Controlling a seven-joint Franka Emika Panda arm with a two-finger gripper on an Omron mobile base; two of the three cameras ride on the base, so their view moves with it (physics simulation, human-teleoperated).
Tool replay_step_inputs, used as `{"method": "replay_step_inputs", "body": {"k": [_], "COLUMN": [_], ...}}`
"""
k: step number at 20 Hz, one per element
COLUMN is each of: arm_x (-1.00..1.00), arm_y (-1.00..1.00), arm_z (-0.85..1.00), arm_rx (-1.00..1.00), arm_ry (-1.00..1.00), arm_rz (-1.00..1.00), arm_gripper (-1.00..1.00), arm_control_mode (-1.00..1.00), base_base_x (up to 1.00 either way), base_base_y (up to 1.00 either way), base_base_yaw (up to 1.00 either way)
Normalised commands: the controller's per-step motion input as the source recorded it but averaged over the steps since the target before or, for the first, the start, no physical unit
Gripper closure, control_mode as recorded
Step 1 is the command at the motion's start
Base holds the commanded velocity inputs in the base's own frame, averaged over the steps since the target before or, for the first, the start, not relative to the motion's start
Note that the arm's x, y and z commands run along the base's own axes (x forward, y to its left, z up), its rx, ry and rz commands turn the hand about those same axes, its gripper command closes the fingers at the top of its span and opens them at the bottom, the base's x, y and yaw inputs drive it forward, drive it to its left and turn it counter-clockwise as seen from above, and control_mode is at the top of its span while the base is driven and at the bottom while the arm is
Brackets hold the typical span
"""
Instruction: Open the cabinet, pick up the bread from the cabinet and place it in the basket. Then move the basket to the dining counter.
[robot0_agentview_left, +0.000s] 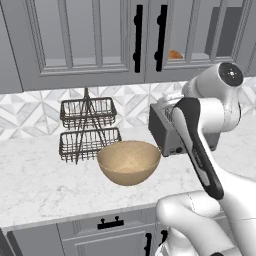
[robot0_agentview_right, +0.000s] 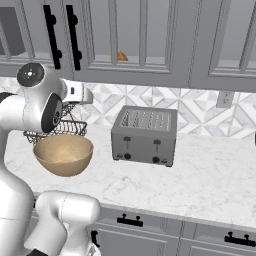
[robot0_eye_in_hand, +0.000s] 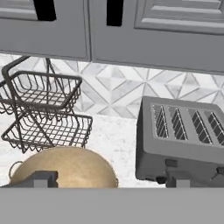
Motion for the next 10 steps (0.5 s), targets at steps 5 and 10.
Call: {"method": "replay_step_inputs", "body": {"k": [5,10], "arm_x": [-0.04,0.13], "arm_y": [0.0,0.0], "arm_z": [0.7,0.69], "arm_rx": [0.01,0.05], "arm_ry": [-0.22,-0.01], "arm_rz": [0.0,0.0], "arm_gripper": [-1.0,-1.0], "arm_control_mode": [-1.0,-1.0], "base_base_x": [0.0,0.0], "base_base_y": [0.0,0.0], "base_base_yaw": [0.0,0.0]}}
